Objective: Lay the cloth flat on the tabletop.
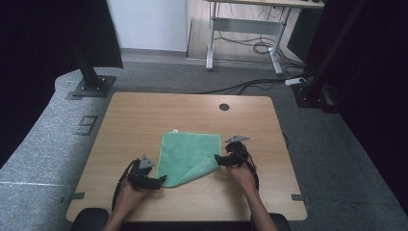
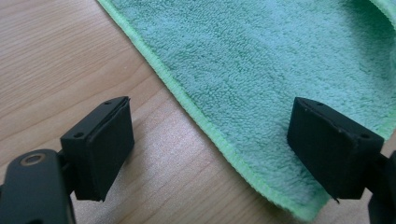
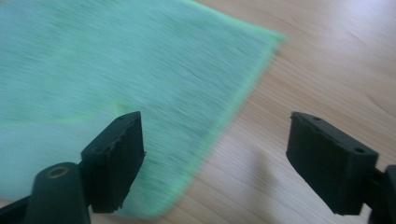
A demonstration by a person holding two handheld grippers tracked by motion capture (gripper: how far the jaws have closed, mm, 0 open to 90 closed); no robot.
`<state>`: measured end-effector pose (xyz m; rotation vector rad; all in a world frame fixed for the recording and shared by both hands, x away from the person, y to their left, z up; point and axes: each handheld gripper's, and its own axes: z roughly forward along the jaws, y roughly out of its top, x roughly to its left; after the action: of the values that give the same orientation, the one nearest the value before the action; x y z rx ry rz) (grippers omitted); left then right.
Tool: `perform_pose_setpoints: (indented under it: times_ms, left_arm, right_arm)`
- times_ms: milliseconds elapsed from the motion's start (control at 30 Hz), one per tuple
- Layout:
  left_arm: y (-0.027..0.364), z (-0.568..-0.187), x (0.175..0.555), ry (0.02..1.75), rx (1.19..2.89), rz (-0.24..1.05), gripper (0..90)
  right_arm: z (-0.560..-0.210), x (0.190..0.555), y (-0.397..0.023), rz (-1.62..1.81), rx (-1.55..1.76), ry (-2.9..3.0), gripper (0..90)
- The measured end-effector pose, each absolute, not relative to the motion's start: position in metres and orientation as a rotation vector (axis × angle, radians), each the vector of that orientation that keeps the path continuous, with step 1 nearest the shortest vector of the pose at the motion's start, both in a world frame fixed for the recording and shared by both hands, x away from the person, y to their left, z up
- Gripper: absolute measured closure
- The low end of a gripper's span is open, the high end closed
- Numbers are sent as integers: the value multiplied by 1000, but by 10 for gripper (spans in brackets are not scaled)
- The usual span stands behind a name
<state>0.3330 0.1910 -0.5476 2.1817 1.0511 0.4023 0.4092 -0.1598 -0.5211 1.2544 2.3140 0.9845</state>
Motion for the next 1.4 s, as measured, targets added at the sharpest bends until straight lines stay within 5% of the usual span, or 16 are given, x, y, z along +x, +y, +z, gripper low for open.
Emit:
perform_pose_setpoints:
  times_ms: [267,433,533,933,1400]
  left_arm:
    - [191,-548,333,1051,2182,403,145]
    - [191,-548,333,1053,2181,403,145]
    - [191,-548,333,1056,2180,404,145]
    - [191,-548,332,1064,2178,409,145]
    - [191,-547,332,1067,2179,413,144]
  right_arm:
    - [-523,419,-119,977,1181,2507,445]
    - [-530,413,-111,942,1132,2580,714]
    - [-523,405,-114,967,1116,2569,780]
    - [-511,351,-167,1129,1113,2570,682]
    - [-475,357,-171,1112,1115,2425,360]
